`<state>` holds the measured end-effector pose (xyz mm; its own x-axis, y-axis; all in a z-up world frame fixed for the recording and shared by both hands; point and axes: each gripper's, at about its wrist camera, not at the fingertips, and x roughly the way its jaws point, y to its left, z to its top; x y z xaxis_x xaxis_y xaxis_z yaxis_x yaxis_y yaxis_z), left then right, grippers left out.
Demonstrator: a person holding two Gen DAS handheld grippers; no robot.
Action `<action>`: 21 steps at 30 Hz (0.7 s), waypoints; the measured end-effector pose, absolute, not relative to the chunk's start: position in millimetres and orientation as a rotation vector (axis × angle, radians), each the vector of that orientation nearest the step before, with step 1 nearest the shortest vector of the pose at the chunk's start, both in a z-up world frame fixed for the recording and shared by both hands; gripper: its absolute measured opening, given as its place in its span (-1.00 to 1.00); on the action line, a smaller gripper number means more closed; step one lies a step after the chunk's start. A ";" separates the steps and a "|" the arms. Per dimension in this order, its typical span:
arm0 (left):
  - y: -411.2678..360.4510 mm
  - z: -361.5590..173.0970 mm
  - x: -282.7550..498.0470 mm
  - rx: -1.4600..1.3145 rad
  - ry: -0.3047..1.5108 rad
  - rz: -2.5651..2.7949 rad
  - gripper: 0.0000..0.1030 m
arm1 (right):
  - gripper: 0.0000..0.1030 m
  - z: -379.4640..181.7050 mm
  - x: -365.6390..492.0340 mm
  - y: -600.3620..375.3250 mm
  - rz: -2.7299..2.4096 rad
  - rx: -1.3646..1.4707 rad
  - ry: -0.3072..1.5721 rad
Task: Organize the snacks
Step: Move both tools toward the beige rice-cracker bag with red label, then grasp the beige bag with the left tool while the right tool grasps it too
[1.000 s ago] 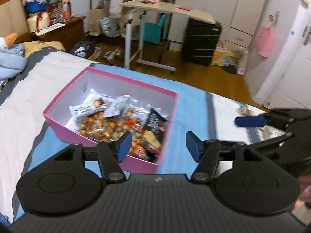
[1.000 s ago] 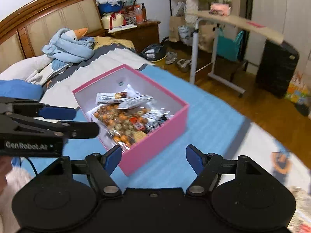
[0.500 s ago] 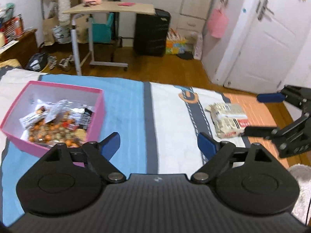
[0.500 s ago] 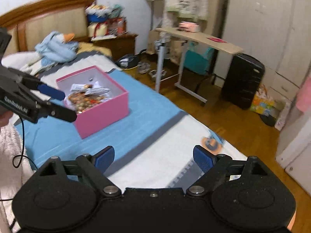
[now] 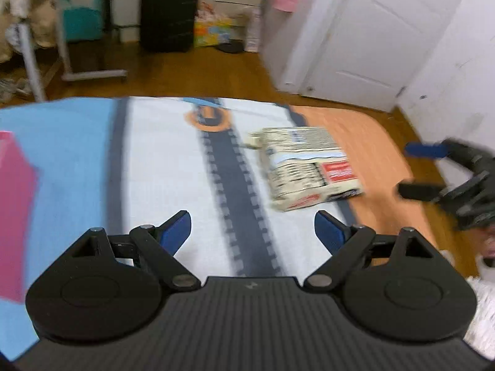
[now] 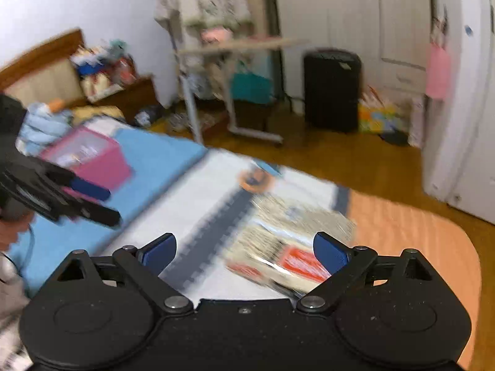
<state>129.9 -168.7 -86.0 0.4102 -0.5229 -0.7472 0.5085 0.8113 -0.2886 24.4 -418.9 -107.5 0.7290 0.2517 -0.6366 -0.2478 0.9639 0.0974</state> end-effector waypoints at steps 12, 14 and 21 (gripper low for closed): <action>-232.0 -146.4 178.6 -0.071 0.828 -0.648 0.69 | 0.89 -192.5 67.2 -453.5 0.256 -0.120 0.835; -242.9 -154.2 183.1 -0.045 0.787 -0.648 0.69 | 0.89 -205.4 70.5 -453.4 0.253 -0.154 0.831; -266.1 -196.6 207.4 -0.151 0.906 -0.641 0.60 | 0.94 -236.2 83.2 -451.3 0.292 -0.159 0.774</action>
